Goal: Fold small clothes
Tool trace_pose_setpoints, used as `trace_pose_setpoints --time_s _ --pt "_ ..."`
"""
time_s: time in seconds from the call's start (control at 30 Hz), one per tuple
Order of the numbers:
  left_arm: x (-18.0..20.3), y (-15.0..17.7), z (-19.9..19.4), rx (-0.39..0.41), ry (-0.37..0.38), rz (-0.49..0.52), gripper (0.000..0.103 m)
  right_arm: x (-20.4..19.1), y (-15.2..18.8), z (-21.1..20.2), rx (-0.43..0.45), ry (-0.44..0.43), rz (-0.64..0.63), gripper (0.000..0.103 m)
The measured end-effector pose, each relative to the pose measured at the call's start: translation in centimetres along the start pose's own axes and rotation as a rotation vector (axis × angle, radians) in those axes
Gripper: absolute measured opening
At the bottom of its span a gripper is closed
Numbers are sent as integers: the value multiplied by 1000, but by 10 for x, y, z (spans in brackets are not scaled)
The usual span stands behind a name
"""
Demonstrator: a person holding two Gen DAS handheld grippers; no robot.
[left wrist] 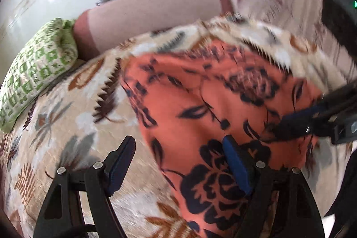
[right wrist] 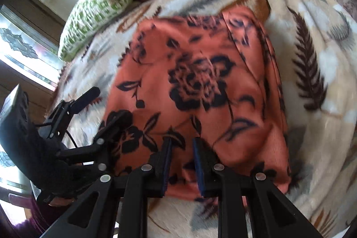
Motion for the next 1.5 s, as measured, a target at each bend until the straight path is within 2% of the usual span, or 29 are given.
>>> trace_pose_setpoints --time_s 0.1,0.23,0.33,0.37,0.43,0.5,0.57,0.6,0.7,0.9,0.97,1.07,1.1,1.17,1.27,1.37,1.5 --pt "3 9 -3 23 -18 22 80 -1 9 1 23 15 -33 23" --pt "-4 22 -4 -1 49 -38 81 -4 20 0 19 43 -83 23" --pt "-8 21 -10 25 80 -68 81 -4 18 -6 -32 36 -70 23" --pt "-12 19 -15 36 91 -86 81 -4 13 -12 -41 19 -51 23" --pt "-20 12 -23 66 101 -114 81 -5 -3 -29 0 1 -49 23" --pt "-34 4 -31 115 63 -149 81 -6 -25 -44 57 15 -55 23" --pt "-41 3 -29 104 47 -165 81 -9 -50 -48 76 18 -53 23" --pt "-40 5 -22 70 57 -170 81 -13 -64 -45 66 6 -60 23" --pt "-40 11 -13 26 70 -188 81 -31 -97 -20 3 -16 -86 23" --pt "-39 12 -14 39 42 -158 81 -72 -156 49 -100 -156 -80 23" --pt "-37 11 -14 47 25 -140 81 -71 -171 74 -116 -173 -38 23" --pt "-40 9 -12 50 14 -140 81 -60 -186 109 -117 -138 -28 22" --pt "-41 8 -11 46 18 -143 81 -57 -189 113 -114 -182 3 22" --pt "-41 8 -10 43 27 -144 82 -56 -192 110 -101 -212 32 22" --pt "-40 7 -11 45 17 -131 82 -48 -194 79 -1 -240 53 22" --pt "-39 8 -12 47 11 -130 82 -24 -190 46 78 -236 98 23" --pt "-38 9 -12 47 7 -136 82 15 -171 19 98 -189 147 23"
Point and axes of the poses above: each gripper's, at about its wrist camera, not at the fingertips, and z roughly the way its jaws point, x to its right, y to its underside, the point moved 9 cm from there along z, roughly the way its jaws point, and after that the axes turned 7 degrees about -x, right-handed, at the moved point
